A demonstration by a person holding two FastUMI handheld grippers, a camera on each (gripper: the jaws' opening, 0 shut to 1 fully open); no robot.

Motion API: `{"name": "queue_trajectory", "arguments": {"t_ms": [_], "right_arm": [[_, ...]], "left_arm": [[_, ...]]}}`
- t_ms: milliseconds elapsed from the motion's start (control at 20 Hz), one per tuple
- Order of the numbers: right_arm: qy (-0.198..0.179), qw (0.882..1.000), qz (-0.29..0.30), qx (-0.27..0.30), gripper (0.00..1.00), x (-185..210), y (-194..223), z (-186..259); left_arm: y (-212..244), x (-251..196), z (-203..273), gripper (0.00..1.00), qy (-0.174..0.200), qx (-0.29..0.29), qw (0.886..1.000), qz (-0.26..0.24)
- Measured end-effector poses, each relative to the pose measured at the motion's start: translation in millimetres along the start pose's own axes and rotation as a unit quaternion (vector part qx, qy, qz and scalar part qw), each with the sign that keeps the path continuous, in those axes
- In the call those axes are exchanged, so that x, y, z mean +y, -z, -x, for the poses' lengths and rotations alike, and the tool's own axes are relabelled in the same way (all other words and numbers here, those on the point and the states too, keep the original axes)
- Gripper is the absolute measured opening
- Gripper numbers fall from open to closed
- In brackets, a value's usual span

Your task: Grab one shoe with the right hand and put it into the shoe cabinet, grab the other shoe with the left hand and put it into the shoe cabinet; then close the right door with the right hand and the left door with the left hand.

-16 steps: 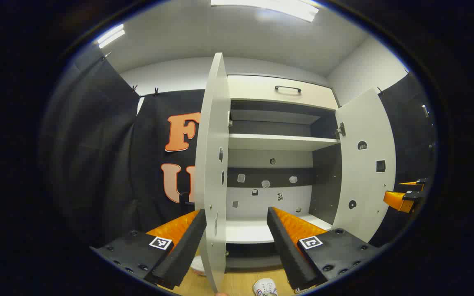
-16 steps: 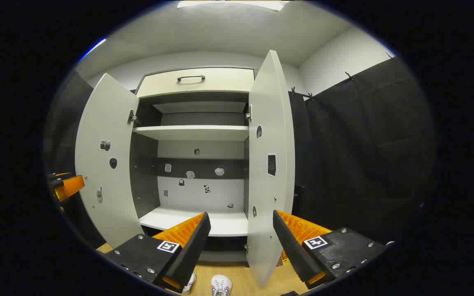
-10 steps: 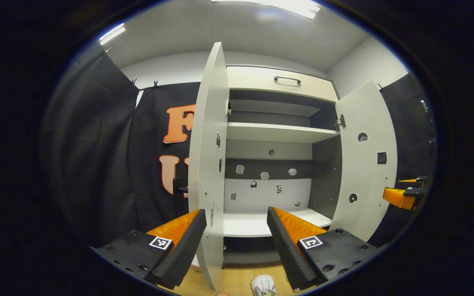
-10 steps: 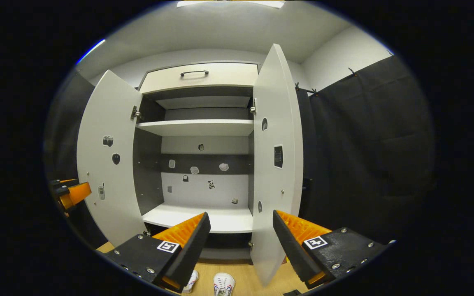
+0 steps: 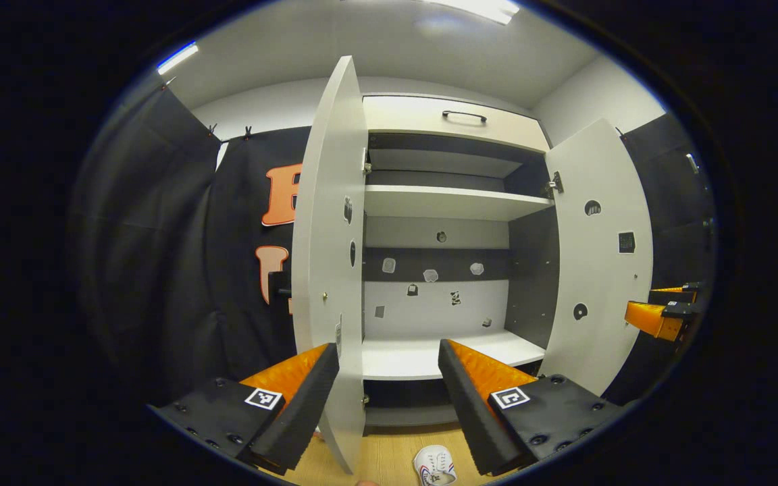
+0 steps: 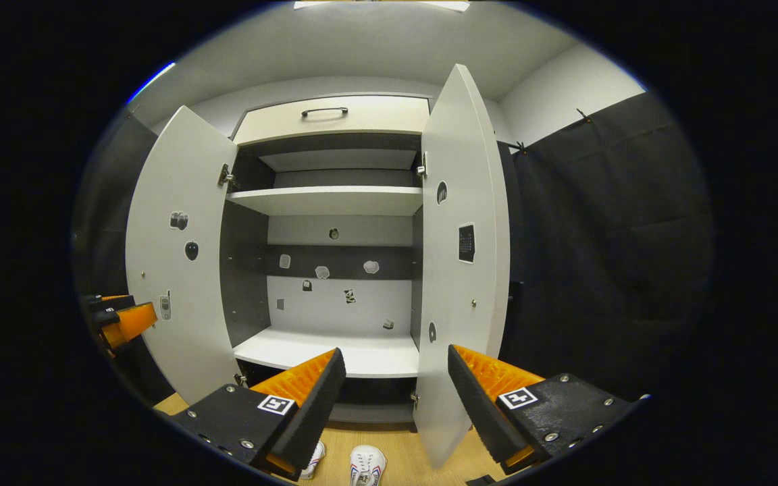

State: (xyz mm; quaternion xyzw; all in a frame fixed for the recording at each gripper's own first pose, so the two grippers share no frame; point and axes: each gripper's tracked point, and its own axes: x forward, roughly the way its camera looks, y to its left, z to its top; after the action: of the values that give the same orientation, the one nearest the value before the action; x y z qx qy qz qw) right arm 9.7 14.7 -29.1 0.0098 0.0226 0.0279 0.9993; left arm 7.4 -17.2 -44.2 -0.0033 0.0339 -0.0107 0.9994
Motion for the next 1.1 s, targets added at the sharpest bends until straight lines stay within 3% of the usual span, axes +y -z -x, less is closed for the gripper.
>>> {"name": "queue_trajectory", "arguments": {"t_ms": [650, 1100], "right_arm": [[-0.005, 0.998, -0.004, 0.057, 0.94, 4, 62, -13], [0.015, 0.993, 0.016, 0.118, 0.94, 3, 186, -32]], "left_arm": [[14, -14, -10, 0.94, 0.018, 0.014, 1.0, 0.008], [22, -3, -15, 0.96, 0.005, 0.019, 1.0, 0.014]]}}
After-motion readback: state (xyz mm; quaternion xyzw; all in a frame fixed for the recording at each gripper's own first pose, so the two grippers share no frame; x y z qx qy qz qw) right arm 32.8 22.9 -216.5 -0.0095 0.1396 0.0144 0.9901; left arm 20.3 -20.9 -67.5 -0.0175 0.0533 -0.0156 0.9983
